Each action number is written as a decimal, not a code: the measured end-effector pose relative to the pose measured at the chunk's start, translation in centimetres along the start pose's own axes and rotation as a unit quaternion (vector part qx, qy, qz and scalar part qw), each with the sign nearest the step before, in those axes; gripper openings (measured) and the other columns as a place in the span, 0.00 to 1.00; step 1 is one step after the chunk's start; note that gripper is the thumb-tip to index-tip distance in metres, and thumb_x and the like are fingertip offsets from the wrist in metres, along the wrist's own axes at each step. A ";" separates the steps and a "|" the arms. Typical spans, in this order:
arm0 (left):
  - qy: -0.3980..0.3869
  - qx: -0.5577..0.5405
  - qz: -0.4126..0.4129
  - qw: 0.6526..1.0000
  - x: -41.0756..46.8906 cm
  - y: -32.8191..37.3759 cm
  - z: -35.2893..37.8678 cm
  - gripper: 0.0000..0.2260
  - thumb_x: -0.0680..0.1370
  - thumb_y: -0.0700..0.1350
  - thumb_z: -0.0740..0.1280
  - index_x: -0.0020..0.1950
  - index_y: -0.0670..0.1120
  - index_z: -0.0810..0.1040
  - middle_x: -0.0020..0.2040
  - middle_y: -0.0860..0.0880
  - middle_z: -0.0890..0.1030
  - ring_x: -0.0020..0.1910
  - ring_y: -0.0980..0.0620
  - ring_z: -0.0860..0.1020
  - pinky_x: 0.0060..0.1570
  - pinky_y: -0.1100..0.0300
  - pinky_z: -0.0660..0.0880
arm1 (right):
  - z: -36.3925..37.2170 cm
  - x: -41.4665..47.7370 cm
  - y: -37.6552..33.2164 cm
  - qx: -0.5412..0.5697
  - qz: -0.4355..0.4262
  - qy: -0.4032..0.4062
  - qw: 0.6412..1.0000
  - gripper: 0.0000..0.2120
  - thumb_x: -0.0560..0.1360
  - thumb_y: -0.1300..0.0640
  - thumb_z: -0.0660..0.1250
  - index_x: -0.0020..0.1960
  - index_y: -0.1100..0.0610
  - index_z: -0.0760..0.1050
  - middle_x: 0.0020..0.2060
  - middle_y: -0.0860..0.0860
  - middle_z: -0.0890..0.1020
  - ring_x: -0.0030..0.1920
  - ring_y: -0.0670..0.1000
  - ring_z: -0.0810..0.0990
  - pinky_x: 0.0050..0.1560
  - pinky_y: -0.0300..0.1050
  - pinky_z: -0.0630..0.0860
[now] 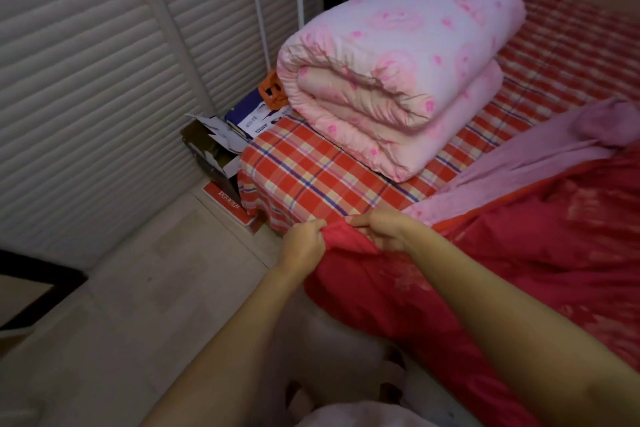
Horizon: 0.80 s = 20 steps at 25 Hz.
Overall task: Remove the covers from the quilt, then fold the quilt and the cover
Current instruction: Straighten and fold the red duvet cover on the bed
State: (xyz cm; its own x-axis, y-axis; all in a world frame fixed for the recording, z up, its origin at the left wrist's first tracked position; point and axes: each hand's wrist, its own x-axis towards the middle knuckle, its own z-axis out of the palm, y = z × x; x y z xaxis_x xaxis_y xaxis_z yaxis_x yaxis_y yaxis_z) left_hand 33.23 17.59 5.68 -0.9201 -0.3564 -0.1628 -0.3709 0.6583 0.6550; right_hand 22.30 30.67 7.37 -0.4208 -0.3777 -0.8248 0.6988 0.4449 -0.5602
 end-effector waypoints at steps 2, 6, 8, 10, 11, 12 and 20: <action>0.008 0.017 0.024 1.000 -0.5 0.1 -0.5 0.15 0.70 0.43 0.52 0.42 0.42 0.78 0.40 0.43 0.82 0.42 0.41 0.79 0.43 0.51 0.75 | -0.3 -0.4 0.6 -0.048 -0.016 0.008 0.999 0.09 0.73 0.56 0.71 0.36 0.58 0.75 0.21 0.48 0.77 0.19 0.42 0.73 0.20 0.34 0.70; 0.026 0.006 0.031 0.999 -2.2 0.0 -1.5 0.10 0.76 0.44 0.59 0.35 0.44 0.69 0.31 0.46 0.74 0.35 0.45 0.75 0.38 0.51 0.70 | -0.3 -1.7 1.7 0.034 0.022 -0.079 0.996 0.06 0.76 0.61 0.65 0.42 0.62 0.77 0.28 0.52 0.83 0.27 0.46 0.81 0.28 0.37 0.78; 0.030 0.018 0.036 0.999 -2.9 -0.3 -1.6 0.11 0.77 0.48 0.63 0.38 0.43 0.71 0.32 0.48 0.76 0.34 0.49 0.75 0.39 0.53 0.71 | -0.1 -2.1 2.0 -0.002 0.021 -0.090 0.996 0.06 0.76 0.63 0.65 0.42 0.61 0.78 0.28 0.51 0.83 0.27 0.45 0.81 0.28 0.36 0.78; 0.007 0.028 0.050 0.998 -3.3 -0.5 -1.7 0.11 0.77 0.51 0.65 0.39 0.46 0.71 0.35 0.51 0.77 0.36 0.52 0.75 0.40 0.56 0.72 | 0.0 -2.0 2.3 -0.137 -0.009 -0.047 0.989 0.03 0.71 0.59 0.72 0.39 0.57 0.81 0.25 0.48 0.80 0.25 0.44 0.77 0.26 0.35 0.73; -0.006 0.027 0.056 0.998 -3.7 -0.5 -1.8 0.11 0.76 0.52 0.66 0.40 0.47 0.71 0.35 0.52 0.77 0.36 0.54 0.75 0.40 0.57 0.72 | 0.1 -1.8 2.5 -0.204 -0.021 -0.024 0.978 0.04 0.68 0.56 0.76 0.37 0.55 0.82 0.24 0.48 0.79 0.24 0.44 0.74 0.27 0.36 0.71; -0.011 0.024 0.067 0.997 -3.9 -0.6 -1.9 0.11 0.76 0.52 0.67 0.39 0.48 0.70 0.35 0.53 0.76 0.36 0.55 0.74 0.39 0.58 0.71 | 0.1 -1.8 2.5 -0.234 -0.017 -0.024 0.972 0.06 0.66 0.55 0.77 0.35 0.54 0.82 0.24 0.48 0.78 0.24 0.44 0.72 0.28 0.37 0.70; 0.005 -0.017 0.048 0.999 -4.0 -0.8 -3.8 0.14 0.73 0.49 0.72 0.35 0.46 0.69 0.33 0.51 0.74 0.34 0.53 0.73 0.37 0.57 0.71 | 1.1 -4.2 -0.6 -0.300 0.003 -0.093 0.949 0.12 0.74 0.59 0.69 0.33 0.57 0.72 0.17 0.46 0.71 0.16 0.41 0.65 0.19 0.33 0.62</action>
State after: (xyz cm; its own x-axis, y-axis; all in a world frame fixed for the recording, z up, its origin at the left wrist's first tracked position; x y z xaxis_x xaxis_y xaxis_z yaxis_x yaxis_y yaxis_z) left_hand 37.74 15.96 8.62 -0.9498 -0.2995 -0.0906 -0.2763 0.6666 0.6923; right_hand 24.26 31.11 11.22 -0.2706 -0.4857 -0.8312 0.2210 0.8090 -0.5447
